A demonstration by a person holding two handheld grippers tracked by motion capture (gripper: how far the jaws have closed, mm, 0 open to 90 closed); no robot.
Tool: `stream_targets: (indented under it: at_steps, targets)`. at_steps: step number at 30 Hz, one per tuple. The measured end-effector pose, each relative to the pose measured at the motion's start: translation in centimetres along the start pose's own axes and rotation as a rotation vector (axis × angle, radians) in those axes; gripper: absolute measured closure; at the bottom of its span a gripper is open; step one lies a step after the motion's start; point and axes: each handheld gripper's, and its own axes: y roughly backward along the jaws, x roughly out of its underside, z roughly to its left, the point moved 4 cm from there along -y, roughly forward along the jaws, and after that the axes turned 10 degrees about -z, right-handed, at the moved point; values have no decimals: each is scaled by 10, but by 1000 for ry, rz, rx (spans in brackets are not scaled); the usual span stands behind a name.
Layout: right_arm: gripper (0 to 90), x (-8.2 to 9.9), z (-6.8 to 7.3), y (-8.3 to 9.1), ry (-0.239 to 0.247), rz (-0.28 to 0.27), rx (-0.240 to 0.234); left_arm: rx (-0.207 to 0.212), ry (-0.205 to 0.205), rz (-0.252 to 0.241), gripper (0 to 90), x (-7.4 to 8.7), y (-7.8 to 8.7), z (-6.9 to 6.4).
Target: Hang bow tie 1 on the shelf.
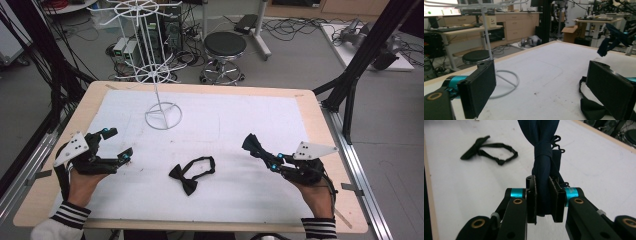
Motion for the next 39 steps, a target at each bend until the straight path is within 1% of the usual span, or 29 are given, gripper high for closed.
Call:
stream_targets:
  at_steps: [1,2,3,4,5,6,7,8,9,11,13,15,16,19,20,21,22,23,25,27,28,29,31,33,34,36,39]
  targets:
    - [790,-3,0,-4,1,-17,-9,11,0,3,98,-3,-3,0]
    - [790,-3,0,-4,1,-17,-9,24,0,12,98,-6,-5,-1]
    - [790,-6,1,-10,5,-24,-13,36,-4,17,98,-8,-7,-1]
    - [790,-6,1,-10,5,-24,-13,48,-5,22,98,-10,-10,-2]
    - [791,-10,2,-14,7,-39,-21,58,-12,27,98,-12,-12,-2]
    - [791,-10,2,-14,7,-39,-21,64,-23,36,98,-13,-15,-2]
    - [791,-15,3,-19,7,-56,-29,73,-25,42,98,-15,-17,-3]
    - [791,-15,3,-19,7,-56,-29,78,-25,44,98,-16,-19,-3]
    - [791,-17,3,-22,8,-67,-33,86,-26,47,98,-17,-21,-4]
    - [791,-22,4,-27,0,-81,-44,103,-18,54,98,-19,-25,-6]
    - [792,-26,6,-32,4,-93,-53,126,-11,61,98,-20,-29,-8]
    - [792,-32,8,-39,13,-115,-69,159,1,73,98,-21,-34,-10]
    - [792,-32,8,-39,13,-115,-69,174,8,76,98,-21,-36,-12]
    - [792,-39,11,-48,24,-131,-91,212,19,94,98,-22,-45,-16]
    - [792,-39,11,-48,24,-131,-91,226,19,99,98,-23,-47,-18]
    - [792,-42,12,-52,20,-140,-102,233,22,102,98,-24,-50,-19]
    - [792,-42,12,-52,20,-140,-102,251,28,108,98,-25,-54,-21]
    - [792,-44,13,-55,22,-144,-113,258,32,111,98,-25,-56,-22]
    - [793,-47,14,-59,29,-149,-117,275,35,114,98,-27,-62,-26]
    - [793,-50,16,-65,28,-154,-130,291,27,121,98,-29,-67,-29]
    - [793,-50,16,-65,28,-154,-130,295,27,123,98,-30,-70,-30]
    - [793,-51,16,-67,40,-159,-136,304,31,123,98,-31,-73,-32]
    - [793,-52,18,-71,42,-163,-143,315,26,131,98,-32,-78,-35]
    - [792,-54,21,-76,56,-164,-158,329,28,140,98,-33,-83,-37]
    - [792,-54,21,-76,56,-164,-158,337,26,141,98,-34,-85,-38]
    - [792,-55,22,-80,57,-165,-163,342,21,149,98,-35,-89,-40]
    - [792,-60,25,-86,71,-178,-181,349,26,157,98,-37,-95,-43]
